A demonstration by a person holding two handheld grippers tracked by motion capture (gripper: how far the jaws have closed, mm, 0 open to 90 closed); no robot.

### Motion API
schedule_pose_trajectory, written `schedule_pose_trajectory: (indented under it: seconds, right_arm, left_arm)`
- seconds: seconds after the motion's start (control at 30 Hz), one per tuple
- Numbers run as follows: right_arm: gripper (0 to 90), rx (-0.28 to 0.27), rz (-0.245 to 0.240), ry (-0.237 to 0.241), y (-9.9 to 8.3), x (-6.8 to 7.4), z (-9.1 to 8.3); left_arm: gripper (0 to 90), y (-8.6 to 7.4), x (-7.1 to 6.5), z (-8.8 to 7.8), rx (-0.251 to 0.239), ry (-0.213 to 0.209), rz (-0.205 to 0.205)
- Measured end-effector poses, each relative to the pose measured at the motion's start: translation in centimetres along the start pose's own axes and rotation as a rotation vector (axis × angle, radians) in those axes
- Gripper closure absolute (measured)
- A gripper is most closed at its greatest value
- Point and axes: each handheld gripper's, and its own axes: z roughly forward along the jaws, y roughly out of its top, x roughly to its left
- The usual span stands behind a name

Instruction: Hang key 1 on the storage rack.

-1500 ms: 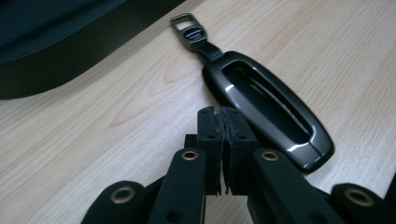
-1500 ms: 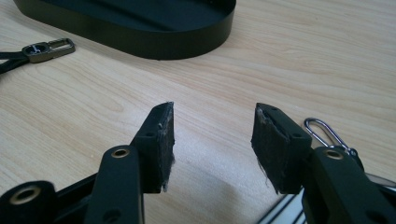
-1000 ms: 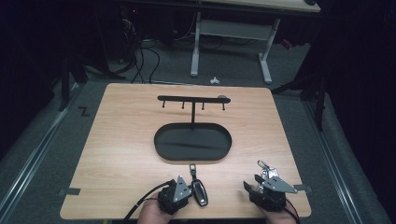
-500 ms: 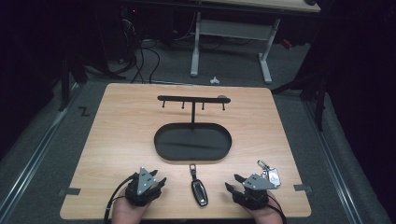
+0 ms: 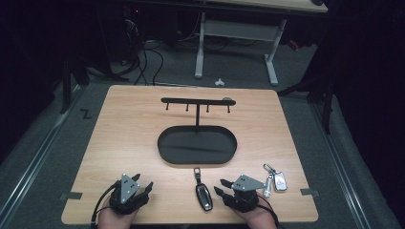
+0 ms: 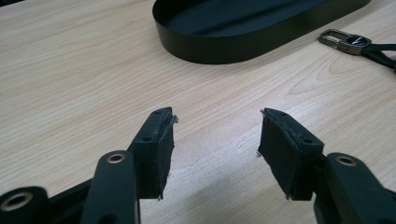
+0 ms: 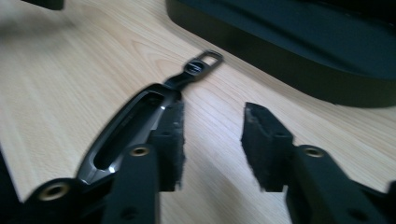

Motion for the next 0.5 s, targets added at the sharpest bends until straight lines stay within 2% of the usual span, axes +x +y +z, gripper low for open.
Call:
schedule_pose_trajectory:
  seconds: [0.07, 0.17, 0.23, 0.27, 0.3, 0.4, 0.5]
  right_arm:
    - [74.7, -0.007, -0.012, 0.034, 0.3, 0.4, 0.1]
    - [82.0, -0.009, -0.023, 0.075, 0.5, 1.0, 0.3]
    - [83.0, -0.008, -0.037, 0.089, 0.6, 1.3, 0.4]
    - [84.0, -0.004, -0.055, 0.116, 0.7, 1.9, 0.6]
    - [84.0, -0.004, -0.055, 0.116, 0.7, 1.9, 0.6]
    - [88.5, 0.031, -0.098, 0.149, 0.8, 2.9, 1.2]
    - [89.5, 0.057, -0.117, 0.141, 0.7, 3.2, 1.5]
  left_arm:
    - [44.8, -0.2, 0.0, 0.0, 0.007, 0.002, 0.001]
    - [44.8, -0.2, 0.0, 0.0, 0.010, 0.006, 0.006]
    - [44.8, -0.3, 0.0, -0.1, 0.011, 0.007, 0.007]
    - [44.8, -0.3, 0.0, -0.1, 0.010, 0.008, 0.007]
    - [44.8, -0.3, 0.0, -0.1, 0.009, 0.007, 0.006]
    - [44.8, -0.3, -0.1, -0.2, 0.006, 0.003, 0.006]
    - [44.8, -0.3, -0.1, -0.2, 0.006, -0.001, 0.006]
